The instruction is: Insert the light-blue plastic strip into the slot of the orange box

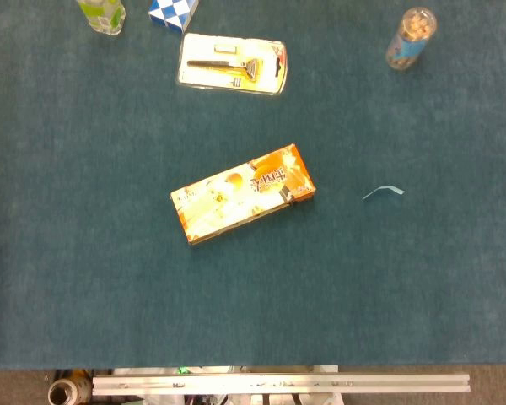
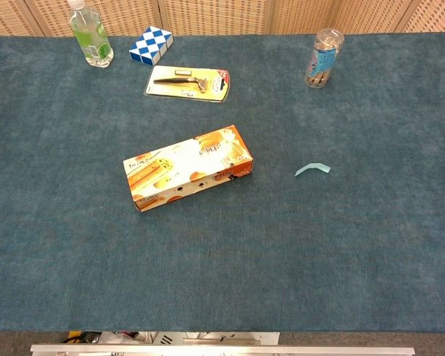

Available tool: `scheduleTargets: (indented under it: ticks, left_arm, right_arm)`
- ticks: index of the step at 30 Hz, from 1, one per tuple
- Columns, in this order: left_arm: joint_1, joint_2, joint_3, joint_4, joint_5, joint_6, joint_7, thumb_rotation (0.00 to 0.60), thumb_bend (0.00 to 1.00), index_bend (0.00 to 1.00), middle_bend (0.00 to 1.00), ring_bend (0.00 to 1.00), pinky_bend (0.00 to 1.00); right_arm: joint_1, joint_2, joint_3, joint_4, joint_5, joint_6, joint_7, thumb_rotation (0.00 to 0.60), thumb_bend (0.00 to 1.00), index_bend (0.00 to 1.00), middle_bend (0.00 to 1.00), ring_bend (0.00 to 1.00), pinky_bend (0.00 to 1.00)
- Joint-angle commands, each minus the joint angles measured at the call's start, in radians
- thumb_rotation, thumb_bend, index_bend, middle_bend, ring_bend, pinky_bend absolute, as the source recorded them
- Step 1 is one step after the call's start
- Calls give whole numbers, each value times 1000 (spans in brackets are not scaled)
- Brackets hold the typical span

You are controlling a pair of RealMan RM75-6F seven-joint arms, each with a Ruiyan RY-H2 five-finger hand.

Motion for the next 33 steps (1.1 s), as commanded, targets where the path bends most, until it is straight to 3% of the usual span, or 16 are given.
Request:
scheduleTargets:
  ticks: [1,13,16,21,23,27,33]
  left_arm:
    - [-1,1,2,-2,-1,-3,3,600,348,82,274,289,296]
    - [7,7,6,-15,0,7,9,600,347,83,273,289,296]
    - [5,7,8,-18,5,5,13,600,348,83,273,289,296]
    - [4,6,9,-17,3,-1,13,600,348,82,273,289,296]
    - [4,7,11,-17,2,-3,12,600,348,82,273,289,296]
    - [4,7,9,-14,-2,-4,7,600,348,82,273,289,296]
    - [0,0,10,-4,-7,-15,2,600,347,83,273,289,296]
  right_arm:
    - [6,-2,2,0,-5,-3,-2,600,362,620,645,629,797]
    - [48,-7,14,-3,-73,-10,12,600,362,620,646,640,797]
    - [101,9,15,-36,-66,-101,-36,600,362,620,662,694,809]
    - [172,6,25,-65,-20,-218,-121,600,362,620,816,904,992]
    - [202,-5,30,-66,16,-268,-166,600,361,620,897,982,1000]
    - [250,-57,48,-48,74,-317,-244,600,362,621,988,1000,1000]
    - [317,-141,63,-6,143,-385,-300,600,362,620,1000,1000,1000]
